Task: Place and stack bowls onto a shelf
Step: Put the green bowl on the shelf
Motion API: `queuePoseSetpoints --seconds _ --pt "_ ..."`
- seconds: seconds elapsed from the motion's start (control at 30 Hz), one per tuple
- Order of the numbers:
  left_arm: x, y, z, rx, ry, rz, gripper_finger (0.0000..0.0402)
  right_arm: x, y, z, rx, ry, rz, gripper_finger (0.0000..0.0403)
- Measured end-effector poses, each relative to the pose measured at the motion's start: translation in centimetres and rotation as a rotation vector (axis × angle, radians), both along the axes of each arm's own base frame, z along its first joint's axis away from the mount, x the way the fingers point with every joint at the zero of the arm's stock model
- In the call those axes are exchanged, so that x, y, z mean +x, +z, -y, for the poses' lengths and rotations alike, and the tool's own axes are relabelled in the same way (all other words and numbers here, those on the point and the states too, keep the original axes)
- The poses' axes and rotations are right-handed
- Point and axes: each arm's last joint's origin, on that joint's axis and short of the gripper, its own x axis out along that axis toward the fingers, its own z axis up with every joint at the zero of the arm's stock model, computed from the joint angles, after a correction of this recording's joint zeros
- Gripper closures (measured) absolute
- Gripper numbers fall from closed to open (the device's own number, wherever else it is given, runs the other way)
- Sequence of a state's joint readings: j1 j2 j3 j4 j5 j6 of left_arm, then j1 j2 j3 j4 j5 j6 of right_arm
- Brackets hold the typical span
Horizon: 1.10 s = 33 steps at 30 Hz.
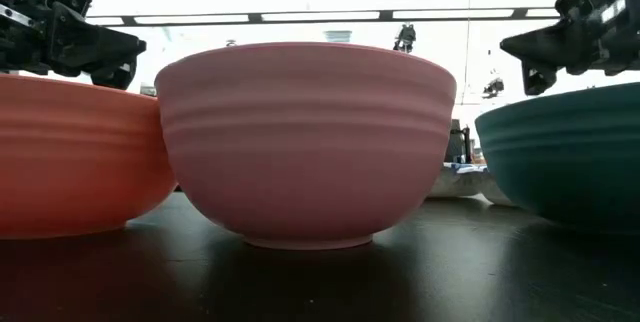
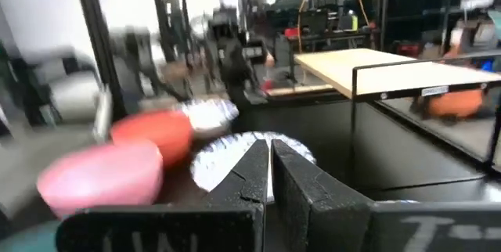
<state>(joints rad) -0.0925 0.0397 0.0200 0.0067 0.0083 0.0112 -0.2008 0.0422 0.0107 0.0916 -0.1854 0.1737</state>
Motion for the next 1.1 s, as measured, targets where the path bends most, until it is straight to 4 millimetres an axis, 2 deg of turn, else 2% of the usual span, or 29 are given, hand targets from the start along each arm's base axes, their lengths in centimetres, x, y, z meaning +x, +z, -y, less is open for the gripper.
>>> queuePoseSetpoints --seconds 0.1,0.23,0.33,0.5,0.63,0.87,1.03,1.1 --pt "0.0 0.0 0.0 0.01 0.0 0.002 0.0364 0.0 0.5 0.0 0.206 0.017 0.055 0.0394" --pt "0.0 0.5 -0.1 0.005 0.02 0.057 0.0364 0.0 0.5 -0.1 0.283 0.035 0.056 0.0394" --pt "-0.1 1.3 -0.1 -0.042 0.023 0.127 0.0364 0.0 0.9 -0.3 0.279 0.057 0.096 0.0394" --pt "-0.3 2.8 -0.1 -0.177 0.006 0.275 0.0364 -0.4 2.5 -0.6 0.239 0.091 0.262 0.0394" --pt "-0.7 3.8 -0.4 -0.154 0.082 0.399 0.0364 -0.6 3.3 -0.8 0.205 0.071 0.352 0.0394" --pt "-1.0 4.5 -0.8 -0.205 0.233 0.479 0.0364 0.2 3.5 -0.6 0.223 -0.007 0.327 0.0394" --pt "-1.1 4.9 -1.1 -0.233 0.308 0.526 0.0364 1.1 5.6 -0.6 0.201 -0.02 0.308 0.0394" --pt "-1.1 5.1 -1.1 -0.236 0.307 0.541 0.0364 2.1 6.4 -0.5 0.188 -0.027 0.264 0.0394"
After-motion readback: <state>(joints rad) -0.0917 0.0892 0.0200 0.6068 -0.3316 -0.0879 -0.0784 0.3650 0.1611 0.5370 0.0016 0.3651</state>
